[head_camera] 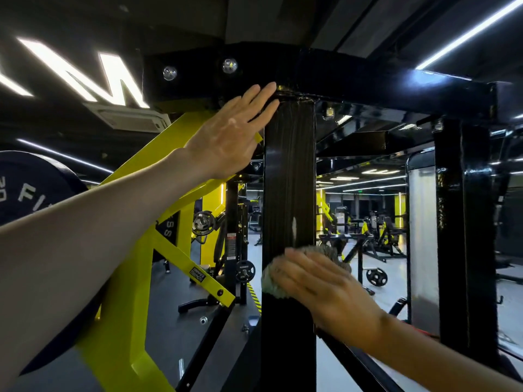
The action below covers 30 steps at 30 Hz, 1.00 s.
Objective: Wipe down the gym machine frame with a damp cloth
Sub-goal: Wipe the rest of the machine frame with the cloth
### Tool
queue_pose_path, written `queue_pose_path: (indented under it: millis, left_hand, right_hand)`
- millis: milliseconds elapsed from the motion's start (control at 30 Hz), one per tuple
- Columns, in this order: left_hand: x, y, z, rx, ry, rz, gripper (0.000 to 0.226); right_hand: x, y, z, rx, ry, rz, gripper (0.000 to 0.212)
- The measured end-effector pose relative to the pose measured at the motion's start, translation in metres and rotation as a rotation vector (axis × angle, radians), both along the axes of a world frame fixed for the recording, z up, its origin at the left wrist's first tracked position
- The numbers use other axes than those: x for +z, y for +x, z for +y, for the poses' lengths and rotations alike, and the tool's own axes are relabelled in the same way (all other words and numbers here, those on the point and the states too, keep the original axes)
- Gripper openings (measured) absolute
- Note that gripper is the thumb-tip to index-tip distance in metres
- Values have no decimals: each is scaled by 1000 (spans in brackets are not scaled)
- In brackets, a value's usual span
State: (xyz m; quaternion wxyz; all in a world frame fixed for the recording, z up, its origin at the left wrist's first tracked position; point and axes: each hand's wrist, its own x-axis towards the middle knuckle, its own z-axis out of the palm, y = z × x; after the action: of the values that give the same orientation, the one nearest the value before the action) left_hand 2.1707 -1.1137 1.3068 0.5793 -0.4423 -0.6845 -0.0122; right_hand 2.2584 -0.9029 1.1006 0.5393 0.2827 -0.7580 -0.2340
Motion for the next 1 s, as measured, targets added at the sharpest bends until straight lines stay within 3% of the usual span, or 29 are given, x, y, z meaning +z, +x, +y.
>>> queue_pose_path:
  millis: [167,333,433,600,700,800,1000]
  left_hand:
    - [1,-3,-3,-58,4,-44,72]
    - [5,-5,-7,-73,9,-53,77]
    - [6,-8,-8,-81,-11,-36,78]
    - [5,-7,-6,-96,0,-46,76]
    - [4,-7,-6,-103,7,-30,75]
    - [2,-8,-6,-106,-1,-1,73]
    - [1,-9,-4,-99,22,28,77]
  right_hand:
    - [104,-15,-11,65,-131,123,62]
    - [186,-15,-25,-39,-267,231,56]
    - [165,-19,-29,-58,-322,245,51]
    - [14,-9,-19,65,-233,98,40]
    - [-39,5,-11,-16,-109,16,36]
    - [-9,-3,-4,-7,-65,38,33]
    - [134,-17,-19,25,-215,214,61]
